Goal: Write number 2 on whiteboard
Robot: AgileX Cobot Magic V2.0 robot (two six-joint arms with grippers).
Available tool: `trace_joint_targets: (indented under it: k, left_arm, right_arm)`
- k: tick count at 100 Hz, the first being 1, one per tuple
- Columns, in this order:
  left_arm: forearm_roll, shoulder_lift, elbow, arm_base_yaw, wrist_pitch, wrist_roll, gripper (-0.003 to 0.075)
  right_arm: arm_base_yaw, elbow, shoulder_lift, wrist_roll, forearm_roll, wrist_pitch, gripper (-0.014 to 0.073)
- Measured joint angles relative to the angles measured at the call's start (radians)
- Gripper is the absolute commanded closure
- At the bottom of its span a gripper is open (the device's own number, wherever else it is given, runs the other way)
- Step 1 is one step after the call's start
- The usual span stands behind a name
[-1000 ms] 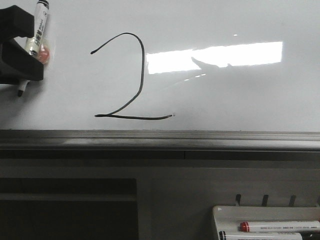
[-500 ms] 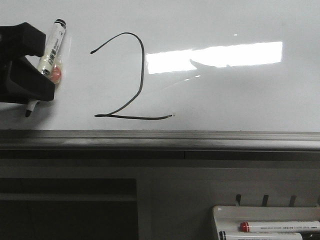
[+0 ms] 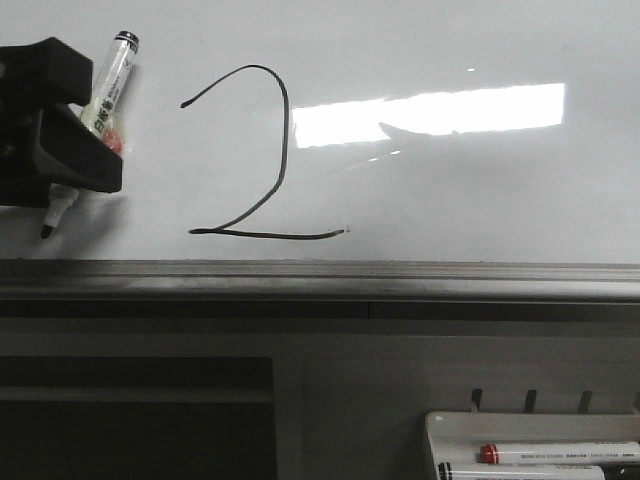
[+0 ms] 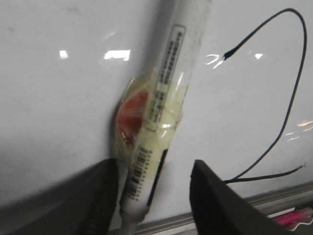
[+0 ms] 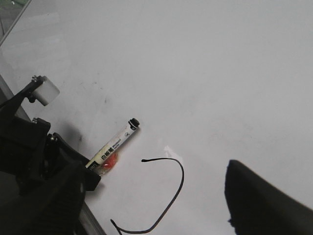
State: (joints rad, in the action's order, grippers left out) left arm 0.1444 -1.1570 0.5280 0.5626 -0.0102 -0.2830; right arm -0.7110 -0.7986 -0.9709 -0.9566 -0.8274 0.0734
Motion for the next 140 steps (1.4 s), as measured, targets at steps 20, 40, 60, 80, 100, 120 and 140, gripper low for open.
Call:
trace_joint_targets:
  k: [20, 40, 60, 80, 100, 120, 140]
  left_arm:
    - [0.004, 0.0, 0.0, 0.0, 0.002, 0.0, 0.0311]
    - [0.004, 0.074, 0.0, 0.0, -0.014, 0.0, 0.0311]
    - [-0.046, 0.256, 0.0, 0.0, -0.035, 0.0, 0.0481]
    - [-0.202, 0.487, 0.0, 0.0, -0.044, 0.0, 0.0741]
    - [-0.355, 0.688, -0.013, 0.0, -0.096, 0.0, 0.0741]
    - [-0.371, 0.87, -0.105, 0.0, -0.115, 0.0, 0.0741]
    - [-0.393, 0.994, -0.199, 0.0, -0.126, 0.002, 0.0741]
  right_arm:
    - [0.0, 0.0, 0.0, 0.0, 0.0, 0.0, 0.0072]
    - [0.0, 0.0, 0.0, 0.0, 0.0, 0.0, 0.0089]
    - [0.0, 0.0, 0.035, 0.0, 0.0, 0.002, 0.0589]
    - [0.0, 0.043, 0.131, 0.0, -0.004, -0.006, 0.0645]
    - [0.0, 0.172, 0.287, 0.0, -0.004, -0.03, 0.0645]
    - [0.0, 0.34, 0.504, 0.0, -0.004, -0.043, 0.0645]
    - [0.0, 0.473, 0.687, -0.002, -0.012, -0.045, 0.0645]
